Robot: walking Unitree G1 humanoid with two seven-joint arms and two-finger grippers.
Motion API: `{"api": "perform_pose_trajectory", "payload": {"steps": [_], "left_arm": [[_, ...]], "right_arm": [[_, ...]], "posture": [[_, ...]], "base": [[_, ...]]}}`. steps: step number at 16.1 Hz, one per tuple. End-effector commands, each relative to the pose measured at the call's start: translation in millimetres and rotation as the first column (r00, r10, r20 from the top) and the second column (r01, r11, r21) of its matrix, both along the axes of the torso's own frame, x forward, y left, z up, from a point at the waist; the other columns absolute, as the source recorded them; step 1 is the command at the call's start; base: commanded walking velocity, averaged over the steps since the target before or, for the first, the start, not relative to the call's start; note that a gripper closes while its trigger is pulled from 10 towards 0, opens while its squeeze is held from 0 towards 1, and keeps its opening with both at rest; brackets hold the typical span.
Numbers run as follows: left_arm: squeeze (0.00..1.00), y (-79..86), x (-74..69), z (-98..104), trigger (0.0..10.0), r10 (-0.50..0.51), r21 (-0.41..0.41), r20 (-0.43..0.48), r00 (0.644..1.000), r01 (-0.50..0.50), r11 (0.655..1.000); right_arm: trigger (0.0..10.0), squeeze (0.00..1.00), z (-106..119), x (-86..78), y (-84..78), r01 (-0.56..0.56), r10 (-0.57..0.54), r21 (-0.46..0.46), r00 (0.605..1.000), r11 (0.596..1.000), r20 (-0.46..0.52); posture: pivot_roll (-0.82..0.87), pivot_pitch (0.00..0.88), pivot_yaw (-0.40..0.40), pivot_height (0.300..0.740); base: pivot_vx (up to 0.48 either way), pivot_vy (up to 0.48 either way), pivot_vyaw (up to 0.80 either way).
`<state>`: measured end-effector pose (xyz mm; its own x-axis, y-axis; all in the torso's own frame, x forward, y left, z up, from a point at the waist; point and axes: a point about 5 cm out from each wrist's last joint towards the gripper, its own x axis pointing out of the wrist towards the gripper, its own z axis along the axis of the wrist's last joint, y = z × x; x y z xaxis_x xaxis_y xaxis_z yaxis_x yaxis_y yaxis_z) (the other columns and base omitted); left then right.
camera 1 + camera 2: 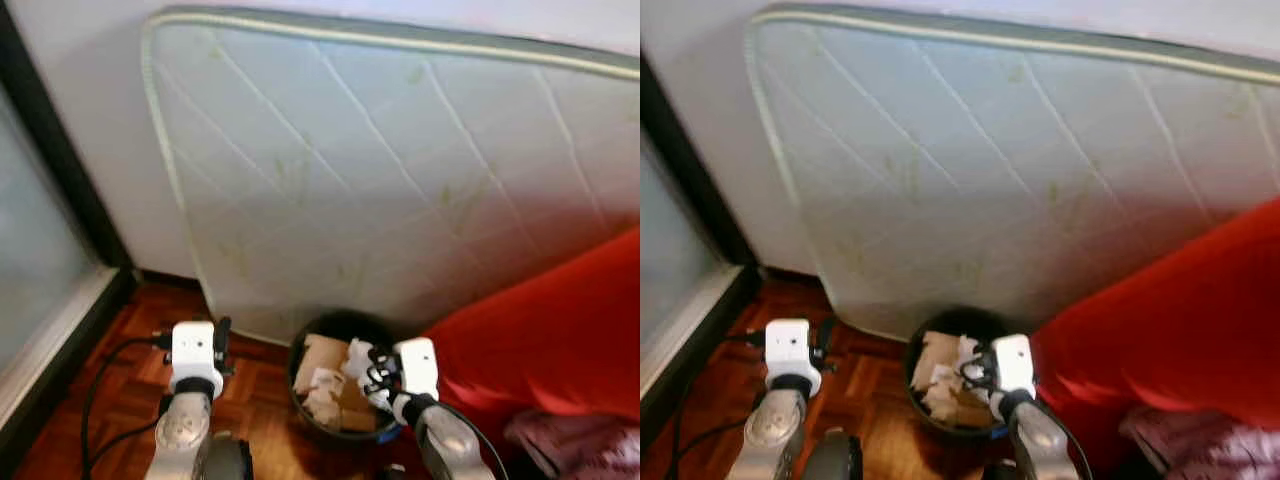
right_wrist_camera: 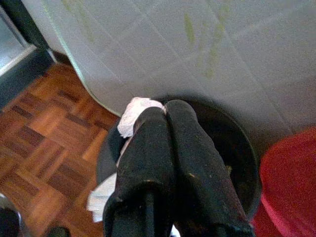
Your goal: Clean up the room
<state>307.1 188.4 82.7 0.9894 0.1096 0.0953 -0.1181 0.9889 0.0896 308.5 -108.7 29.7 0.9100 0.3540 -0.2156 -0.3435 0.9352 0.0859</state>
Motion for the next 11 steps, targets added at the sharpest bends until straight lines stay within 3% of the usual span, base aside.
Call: {"api": "perform_pose_trajectory", "payload": {"steps": [1, 4, 7, 11], "left_arm": [[0.0, -1.0, -1.2, -1.5, 10.0, 0.002, 0.007, -0.016, 1.0, -0.002, 1.0], [0.0, -1.3, -2.9, -0.7, 10.0, 0.0, 0.01, -0.014, 1.0, 0.0, 1.0], [0.0, -0.9, -5.6, 1.0, 10.0, 0.004, 0.013, -0.008, 1.0, -0.004, 1.0], [0.0, -0.8, -12.2, 2.6, 10.0, 0.01, 0.019, 0.0, 1.0, -0.01, 1.0]], "right_arm": [[10.0, 0.0, -7.3, -1.1, 0.2, 0.0, -0.003, -0.048, 0.998, 0.999, -0.061], [10.0, 0.0, -12.7, -2.2, 8.7, -0.026, 0.018, -0.074, 0.993, 0.997, -0.117], [10.0, 0.0, -16.4, -4.0, 17.3, -0.023, 0.017, -0.038, 0.986, 0.999, -0.164], [10.0, 0.0, -7.2, 3.6, 22.1, 0.079, -0.063, 0.101, 0.986, 0.992, -0.153]], "posture": [[0.07, 0.253, -0.109, 0.615], [0.09, 0.257, -0.113, 0.615], [0.11, 0.267, -0.121, 0.615], [0.14, 0.303, -0.121, 0.615]], "base": [[0.0, 0.0, 0.0], [0.0, 0.0, 0.0], [0.0, 0.0, 0.0], [0.0, 0.0, 0.0]]}}
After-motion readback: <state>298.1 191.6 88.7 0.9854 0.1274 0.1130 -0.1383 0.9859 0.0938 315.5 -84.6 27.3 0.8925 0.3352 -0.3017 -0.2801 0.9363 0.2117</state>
